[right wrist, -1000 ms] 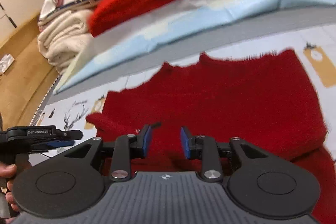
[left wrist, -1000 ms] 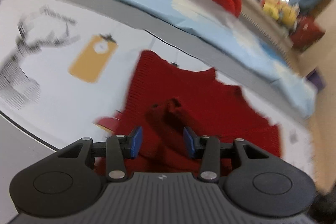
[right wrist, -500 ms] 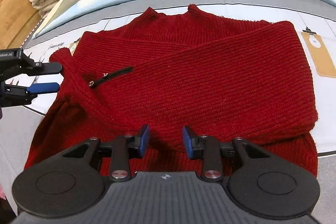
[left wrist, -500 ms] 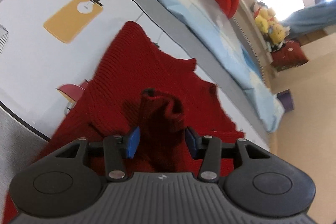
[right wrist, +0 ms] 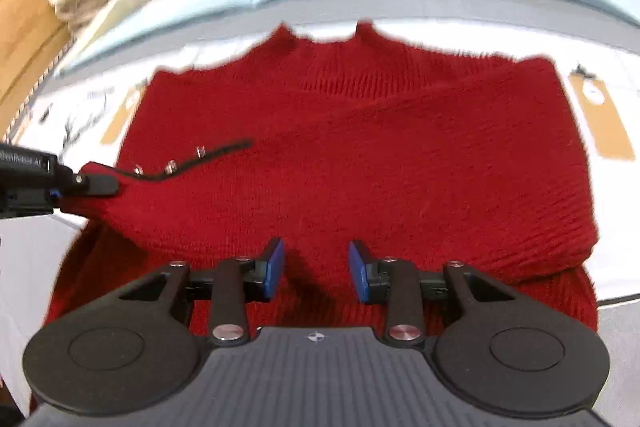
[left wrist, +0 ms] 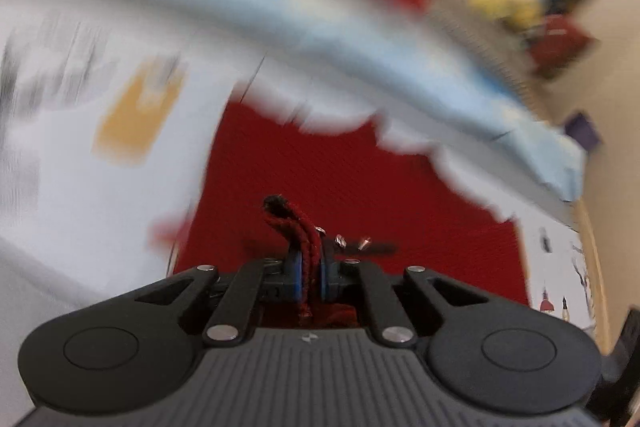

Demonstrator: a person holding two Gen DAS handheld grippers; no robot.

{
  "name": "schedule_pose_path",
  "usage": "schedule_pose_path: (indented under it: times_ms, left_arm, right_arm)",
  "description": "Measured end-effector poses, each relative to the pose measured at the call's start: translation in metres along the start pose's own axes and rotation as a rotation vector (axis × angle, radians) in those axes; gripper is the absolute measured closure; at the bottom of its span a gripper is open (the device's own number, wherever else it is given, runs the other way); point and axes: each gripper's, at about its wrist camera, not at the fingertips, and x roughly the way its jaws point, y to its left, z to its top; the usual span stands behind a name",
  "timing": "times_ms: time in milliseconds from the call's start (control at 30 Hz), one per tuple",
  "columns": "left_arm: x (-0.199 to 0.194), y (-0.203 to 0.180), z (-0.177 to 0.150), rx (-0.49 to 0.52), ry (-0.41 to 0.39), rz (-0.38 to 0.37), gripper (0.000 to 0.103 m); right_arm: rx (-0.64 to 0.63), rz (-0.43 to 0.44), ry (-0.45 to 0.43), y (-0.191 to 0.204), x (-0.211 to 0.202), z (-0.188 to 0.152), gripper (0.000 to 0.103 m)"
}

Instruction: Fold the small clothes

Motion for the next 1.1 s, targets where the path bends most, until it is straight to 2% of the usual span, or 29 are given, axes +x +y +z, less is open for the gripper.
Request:
schedule_pose_path:
  times_ms: [67, 100, 133, 200, 233, 300, 367, 500, 533, 633, 700, 800, 867, 967, 1100]
  left_arm:
    - [-0.022, -0.014, 0.007, 0.113, -0.157, -0.029, 0.094]
    - [-0.024, -0.016, 0.006, 0.144, -0.199, -0.016, 0.089]
    - [-0.024, -0.015, 0.006, 0.156, -0.225, 0.03, 0.086]
    - [-0.014, -0.008, 0.004, 0.132, -0.208, 0.139, 0.054]
    - [-0.005, 0.0, 0.003, 0.109, -0.157, 0.166, 0.054]
    - [0.002, 0.012, -0.001, 0.048, -0.123, 0.176, 0.056]
    - [0.003, 0.014, -0.002, 0.014, -0.104, 0.143, 0.056]
    - [0.008, 0.007, -0.004, 0.03, -0.07, 0.059, 0.056]
    - [0.012, 0.005, -0.006, 0.038, -0.056, 0.054, 0.056]
    - [0.025, -0.001, -0.011, 0.067, -0.027, 0.102, 0.056]
    - [0.03, 0.001, -0.013, 0.08, -0.024, 0.114, 0.056]
    - [0.03, 0.004, -0.013, 0.078, -0.017, 0.132, 0.056]
    - [0.027, 0.006, -0.011, 0.068, -0.021, 0.141, 0.056]
    - [0.014, 0.005, -0.005, 0.076, -0.038, 0.143, 0.056]
    - [-0.017, -0.002, 0.005, 0.105, -0.092, 0.151, 0.056]
  right_arm:
    - [-0.004, -0.001, -0.05, 0.001, -0.008, 0.004, 0.064]
    - [-0.006, -0.013, -0.076, 0.001, -0.012, 0.006, 0.062]
    - [-0.003, -0.028, -0.1, 0.0, -0.014, 0.007, 0.061]
    - [0.033, -0.055, -0.125, -0.007, -0.015, 0.008, 0.059]
    - [0.059, -0.066, -0.123, -0.012, -0.014, 0.009, 0.059]
    - [0.128, -0.088, -0.112, -0.025, -0.011, 0.008, 0.059]
    - [0.205, -0.108, -0.106, -0.039, -0.01, 0.008, 0.059]
    - [0.341, -0.136, -0.107, -0.067, -0.009, 0.006, 0.059]
    - [0.366, -0.148, -0.103, -0.074, -0.008, 0.005, 0.059]
    - [0.428, -0.164, -0.079, -0.089, -0.008, -0.001, 0.059]
    - [0.451, -0.152, -0.093, -0.092, -0.012, -0.001, 0.059]
    - [0.418, -0.192, -0.138, -0.092, -0.018, 0.003, 0.059]
    - [0.449, -0.215, -0.112, -0.102, -0.014, 0.002, 0.059]
    - [0.562, -0.179, -0.103, -0.118, -0.022, 0.0, 0.062]
    - [0.556, -0.24, -0.175, -0.121, -0.054, 0.01, 0.061]
